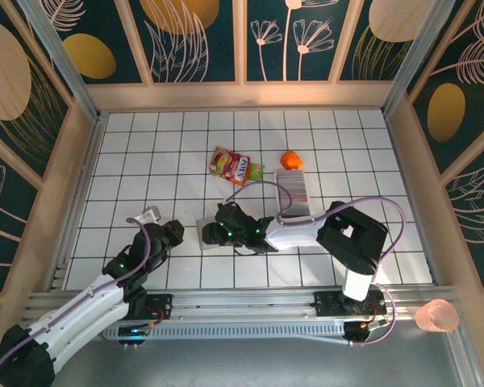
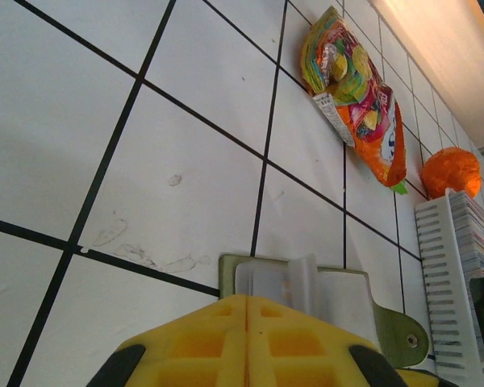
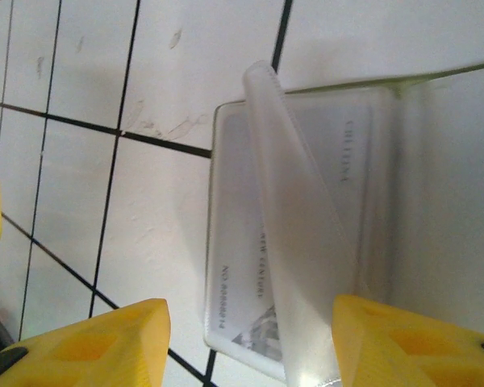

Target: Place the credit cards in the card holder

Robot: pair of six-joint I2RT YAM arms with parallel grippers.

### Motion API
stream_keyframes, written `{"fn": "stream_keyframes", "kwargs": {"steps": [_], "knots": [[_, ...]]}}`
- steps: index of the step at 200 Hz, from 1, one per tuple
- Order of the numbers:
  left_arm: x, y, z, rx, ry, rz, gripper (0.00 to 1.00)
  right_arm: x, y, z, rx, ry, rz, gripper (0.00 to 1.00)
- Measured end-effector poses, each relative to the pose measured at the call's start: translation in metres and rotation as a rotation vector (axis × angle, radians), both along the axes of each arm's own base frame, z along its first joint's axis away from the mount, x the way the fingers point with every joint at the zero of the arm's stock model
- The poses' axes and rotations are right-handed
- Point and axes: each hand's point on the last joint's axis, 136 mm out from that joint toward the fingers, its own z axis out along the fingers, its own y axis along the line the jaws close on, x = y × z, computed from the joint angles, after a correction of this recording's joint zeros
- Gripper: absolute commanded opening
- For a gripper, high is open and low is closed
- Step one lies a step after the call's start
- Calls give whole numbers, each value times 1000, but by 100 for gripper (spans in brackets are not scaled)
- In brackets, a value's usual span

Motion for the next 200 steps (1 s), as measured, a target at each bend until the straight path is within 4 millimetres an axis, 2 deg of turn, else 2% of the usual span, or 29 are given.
{"fn": "stream_keyframes", "kwargs": {"steps": [67,113,125,173,200], "knots": [[2,-5,18,-17,1,-13,0,-6,11,0,42,9,30,54],[25,-36,66,-12,17,-90,0,-6,15,1,59,11,38,53],[31,-44,73,-18,12,-112,0,-7,15,0,59,14,40,53],[48,-60,55,19,111,-182,0,-7,18,-2,61,9,51,52],[61,-65,49,32,158,-194,0,-7,26,-1,66,6,61,51]]}}
